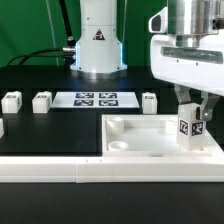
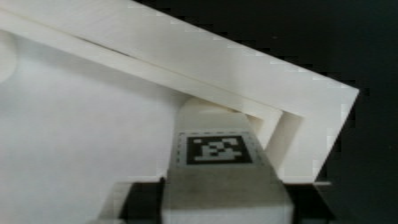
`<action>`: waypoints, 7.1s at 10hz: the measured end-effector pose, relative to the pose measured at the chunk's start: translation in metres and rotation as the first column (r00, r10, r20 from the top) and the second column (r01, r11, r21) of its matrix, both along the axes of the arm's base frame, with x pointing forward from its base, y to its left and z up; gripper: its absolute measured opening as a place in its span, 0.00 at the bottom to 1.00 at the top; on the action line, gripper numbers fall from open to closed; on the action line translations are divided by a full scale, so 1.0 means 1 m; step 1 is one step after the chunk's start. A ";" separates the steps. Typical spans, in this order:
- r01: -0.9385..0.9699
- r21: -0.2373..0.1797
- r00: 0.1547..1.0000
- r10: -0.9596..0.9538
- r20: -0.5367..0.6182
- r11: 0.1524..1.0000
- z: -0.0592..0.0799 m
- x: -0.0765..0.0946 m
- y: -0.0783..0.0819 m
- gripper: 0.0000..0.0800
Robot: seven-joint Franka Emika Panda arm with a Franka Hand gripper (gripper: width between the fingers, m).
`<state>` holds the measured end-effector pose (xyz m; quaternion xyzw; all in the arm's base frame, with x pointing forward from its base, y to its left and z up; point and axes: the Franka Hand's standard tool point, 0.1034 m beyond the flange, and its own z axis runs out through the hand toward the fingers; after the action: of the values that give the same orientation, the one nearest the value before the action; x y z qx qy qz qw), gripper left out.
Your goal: Assemble square table
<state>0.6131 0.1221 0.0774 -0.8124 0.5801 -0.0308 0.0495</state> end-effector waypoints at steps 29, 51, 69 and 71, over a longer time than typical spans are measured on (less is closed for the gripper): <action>-0.817 -0.120 0.570 0.821 -0.026 0.564 -0.002 0.001 -0.004 0.36; -0.498 -0.049 0.867 0.499 0.012 0.866 -0.002 -0.002 -0.001 0.81; -0.980 -0.151 0.142 0.987 -0.079 0.129 -0.002 -0.001 -0.007 0.48; -0.975 -0.149 0.177 0.981 -0.075 0.164 -0.002 -0.001 -0.007 0.36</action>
Offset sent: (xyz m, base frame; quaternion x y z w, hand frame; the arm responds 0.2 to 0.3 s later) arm 0.0032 0.0075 0.0006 0.0123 -0.0359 -0.2073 0.9775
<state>0.6125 0.1151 0.0750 -0.9951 -0.0820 -0.0549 0.0023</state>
